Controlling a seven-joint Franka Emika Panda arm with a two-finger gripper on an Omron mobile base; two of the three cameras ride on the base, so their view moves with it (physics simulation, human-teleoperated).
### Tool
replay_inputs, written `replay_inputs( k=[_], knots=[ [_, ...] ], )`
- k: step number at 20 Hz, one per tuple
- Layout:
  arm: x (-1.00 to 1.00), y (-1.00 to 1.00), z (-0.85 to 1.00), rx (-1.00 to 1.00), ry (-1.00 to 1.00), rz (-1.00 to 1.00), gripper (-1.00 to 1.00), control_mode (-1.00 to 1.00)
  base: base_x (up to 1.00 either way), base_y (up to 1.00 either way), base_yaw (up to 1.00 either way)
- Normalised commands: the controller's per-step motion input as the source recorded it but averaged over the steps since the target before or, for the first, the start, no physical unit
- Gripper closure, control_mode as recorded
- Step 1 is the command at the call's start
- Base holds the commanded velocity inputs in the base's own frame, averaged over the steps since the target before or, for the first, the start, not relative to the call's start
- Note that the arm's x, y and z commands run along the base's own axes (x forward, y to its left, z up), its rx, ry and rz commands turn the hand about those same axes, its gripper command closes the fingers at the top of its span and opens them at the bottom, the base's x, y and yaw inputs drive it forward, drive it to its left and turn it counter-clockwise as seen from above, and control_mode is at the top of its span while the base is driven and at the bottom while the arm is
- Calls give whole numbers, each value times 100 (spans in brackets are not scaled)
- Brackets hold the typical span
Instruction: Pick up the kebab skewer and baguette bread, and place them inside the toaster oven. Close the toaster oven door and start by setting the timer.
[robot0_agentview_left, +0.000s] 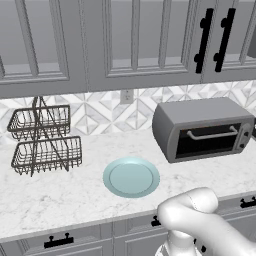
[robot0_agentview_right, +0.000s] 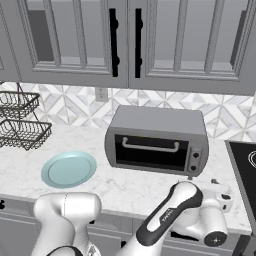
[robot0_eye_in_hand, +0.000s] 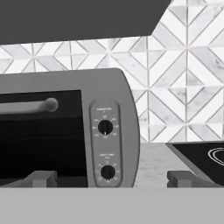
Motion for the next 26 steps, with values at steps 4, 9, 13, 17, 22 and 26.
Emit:
replay_inputs(
  k=[4, 9, 13, 17, 22, 26],
  knots=[
    [0, 0, -11, -1, 7, -2, -100, -100, 0, 0, 0],
    [24, 11, -3, 0, 0, 0, -100, -100, 0, 0, 0],
    [34, 2, -3, 0, 0, 2, -100, -100, 0, 0, 0],
    [40, 0, -8, 0, 0, 3, -100, -100, 0, 0, 0],
    [31, 0, -19, 0, 0, 5, -100, -100, 0, 0, 0],
    [8, 0, -28, 0, 0, 8, -100, -100, 0, 0, 0]
  ],
)
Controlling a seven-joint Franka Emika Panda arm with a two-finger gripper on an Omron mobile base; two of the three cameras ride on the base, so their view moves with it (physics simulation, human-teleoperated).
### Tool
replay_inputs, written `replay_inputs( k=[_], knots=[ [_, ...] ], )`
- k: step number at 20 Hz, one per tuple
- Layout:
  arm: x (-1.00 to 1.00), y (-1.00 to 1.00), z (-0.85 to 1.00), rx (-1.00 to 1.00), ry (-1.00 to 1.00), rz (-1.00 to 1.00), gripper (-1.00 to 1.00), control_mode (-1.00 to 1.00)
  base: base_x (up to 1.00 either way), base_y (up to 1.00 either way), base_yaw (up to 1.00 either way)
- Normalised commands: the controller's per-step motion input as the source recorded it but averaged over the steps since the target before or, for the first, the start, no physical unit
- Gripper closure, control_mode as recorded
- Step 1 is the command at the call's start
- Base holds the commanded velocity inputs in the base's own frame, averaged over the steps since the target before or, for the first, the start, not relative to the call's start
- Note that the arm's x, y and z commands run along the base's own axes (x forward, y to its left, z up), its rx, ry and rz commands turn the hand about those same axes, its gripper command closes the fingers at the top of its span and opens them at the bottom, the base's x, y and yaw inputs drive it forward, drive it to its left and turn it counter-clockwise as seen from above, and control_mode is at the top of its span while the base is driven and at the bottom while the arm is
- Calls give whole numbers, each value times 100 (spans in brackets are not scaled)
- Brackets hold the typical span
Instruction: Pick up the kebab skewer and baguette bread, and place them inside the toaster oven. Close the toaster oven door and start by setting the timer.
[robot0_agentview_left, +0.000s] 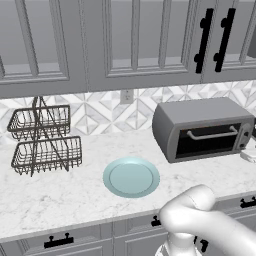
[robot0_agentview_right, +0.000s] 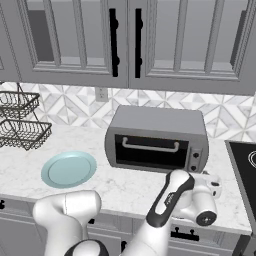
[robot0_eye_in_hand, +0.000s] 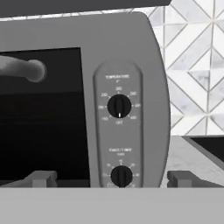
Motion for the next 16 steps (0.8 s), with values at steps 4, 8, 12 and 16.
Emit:
replay_inputs(
  k=[4, 8, 12, 16],
  knots=[
    [10, 0, -24, 0, 0, 6, -100, -100, 0, 0, 0],
    [8, 0, -5, 0, 0, 5, -100, -100, 0, 0, 0],
    [15, 0, -13, 0, 0, 5, -100, -100, 0, 0, 0],
    [9, -1, -9, 0, 0, 4, -100, -100, 0, 0, 0]
  ],
)
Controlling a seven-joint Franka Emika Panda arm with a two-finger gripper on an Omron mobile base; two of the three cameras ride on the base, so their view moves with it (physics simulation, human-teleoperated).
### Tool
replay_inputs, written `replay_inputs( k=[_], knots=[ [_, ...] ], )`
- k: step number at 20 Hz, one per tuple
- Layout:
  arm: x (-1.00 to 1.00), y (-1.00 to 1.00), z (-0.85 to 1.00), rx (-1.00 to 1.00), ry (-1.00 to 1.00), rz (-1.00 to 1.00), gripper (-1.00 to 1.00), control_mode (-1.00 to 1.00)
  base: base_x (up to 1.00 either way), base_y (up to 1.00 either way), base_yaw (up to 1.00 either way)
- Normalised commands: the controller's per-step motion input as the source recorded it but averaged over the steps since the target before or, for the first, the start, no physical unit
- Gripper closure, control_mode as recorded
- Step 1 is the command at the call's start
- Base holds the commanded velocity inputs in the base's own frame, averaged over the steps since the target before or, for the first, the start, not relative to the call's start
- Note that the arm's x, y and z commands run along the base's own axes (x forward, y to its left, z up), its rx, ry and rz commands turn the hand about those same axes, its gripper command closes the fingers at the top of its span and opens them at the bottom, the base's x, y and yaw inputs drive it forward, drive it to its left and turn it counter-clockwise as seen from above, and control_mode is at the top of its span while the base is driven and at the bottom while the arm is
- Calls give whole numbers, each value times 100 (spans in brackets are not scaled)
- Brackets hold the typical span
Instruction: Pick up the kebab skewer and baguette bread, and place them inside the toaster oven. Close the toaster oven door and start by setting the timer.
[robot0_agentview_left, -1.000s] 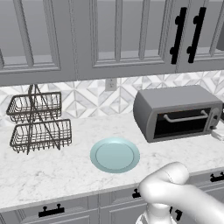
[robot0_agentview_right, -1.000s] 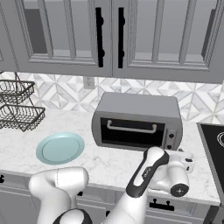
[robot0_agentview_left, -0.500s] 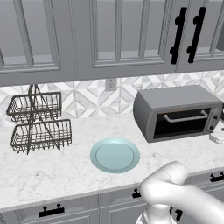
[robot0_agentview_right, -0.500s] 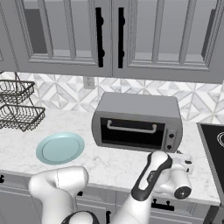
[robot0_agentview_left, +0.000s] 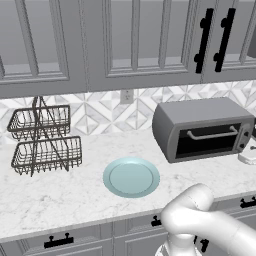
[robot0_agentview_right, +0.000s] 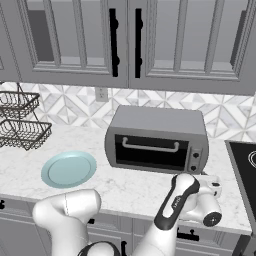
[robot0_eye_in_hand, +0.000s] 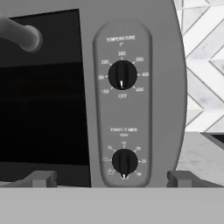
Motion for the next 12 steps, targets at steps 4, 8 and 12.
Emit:
replay_inputs(
  k=[4, 8, 12],
  knots=[
    [1, -3, -1, 0, 0, 1, -100, -100, 0, 0, 0],
    [3, 0, 0, 0, 0, 0, -100, -100, 0, 0, 0],
    [17, 0, 0, 0, 0, 0, -100, -100, 0, 0, 0]
  ],
)
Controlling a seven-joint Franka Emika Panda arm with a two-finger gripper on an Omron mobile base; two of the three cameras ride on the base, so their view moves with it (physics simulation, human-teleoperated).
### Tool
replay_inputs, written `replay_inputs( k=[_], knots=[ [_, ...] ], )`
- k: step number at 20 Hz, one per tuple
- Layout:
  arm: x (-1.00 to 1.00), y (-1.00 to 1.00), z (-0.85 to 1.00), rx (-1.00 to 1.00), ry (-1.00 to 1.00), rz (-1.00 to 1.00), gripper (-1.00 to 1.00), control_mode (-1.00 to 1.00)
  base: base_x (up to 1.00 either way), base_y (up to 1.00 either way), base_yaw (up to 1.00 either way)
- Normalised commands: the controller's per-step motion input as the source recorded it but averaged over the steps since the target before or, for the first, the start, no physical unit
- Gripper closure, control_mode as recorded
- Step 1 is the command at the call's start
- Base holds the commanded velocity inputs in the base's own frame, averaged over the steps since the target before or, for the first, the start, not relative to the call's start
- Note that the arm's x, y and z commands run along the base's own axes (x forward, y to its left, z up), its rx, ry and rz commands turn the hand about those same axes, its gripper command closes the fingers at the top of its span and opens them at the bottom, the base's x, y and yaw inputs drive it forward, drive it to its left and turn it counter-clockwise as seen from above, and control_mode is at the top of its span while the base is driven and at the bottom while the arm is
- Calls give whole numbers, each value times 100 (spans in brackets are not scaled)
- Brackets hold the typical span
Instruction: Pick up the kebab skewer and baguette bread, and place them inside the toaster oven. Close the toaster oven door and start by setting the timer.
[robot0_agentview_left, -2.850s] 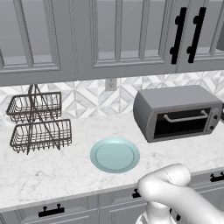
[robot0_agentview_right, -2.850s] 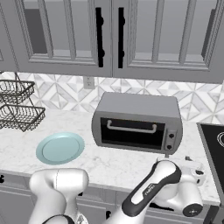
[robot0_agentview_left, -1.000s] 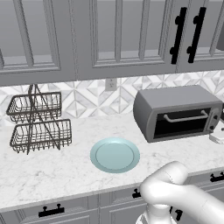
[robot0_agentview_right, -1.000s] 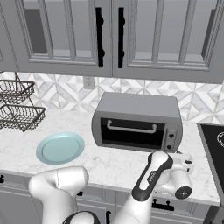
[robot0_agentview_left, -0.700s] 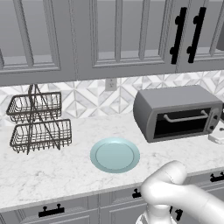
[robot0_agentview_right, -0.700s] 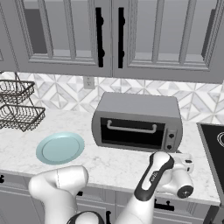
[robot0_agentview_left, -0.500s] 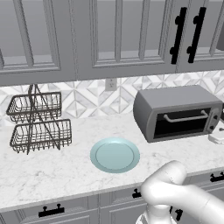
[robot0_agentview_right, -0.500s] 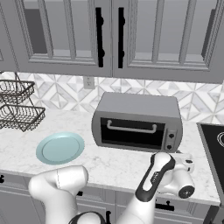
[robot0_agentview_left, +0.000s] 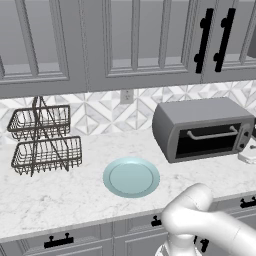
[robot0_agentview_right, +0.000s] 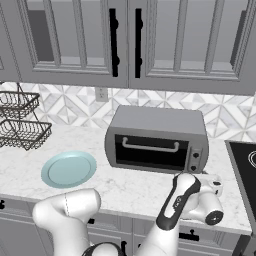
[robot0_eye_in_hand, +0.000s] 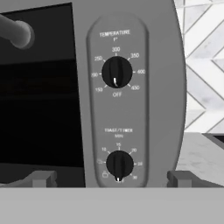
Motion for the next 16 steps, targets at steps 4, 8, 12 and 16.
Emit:
replay_inputs(
  k=[4, 8, 12, 16],
  knots=[
    [10, 0, 0, 0, 1, -6, -100, -100, 0, 0, 0],
    [0, 0, 0, 0, 0, -12, -100, -100, 0, 0, 0],
    [5, 4, 0, 0, 0, -9, -100, -100, 0, 0, 0],
    [12, 2, 0, 0, 0, -3, -100, -100, 0, 0, 0]
  ],
)
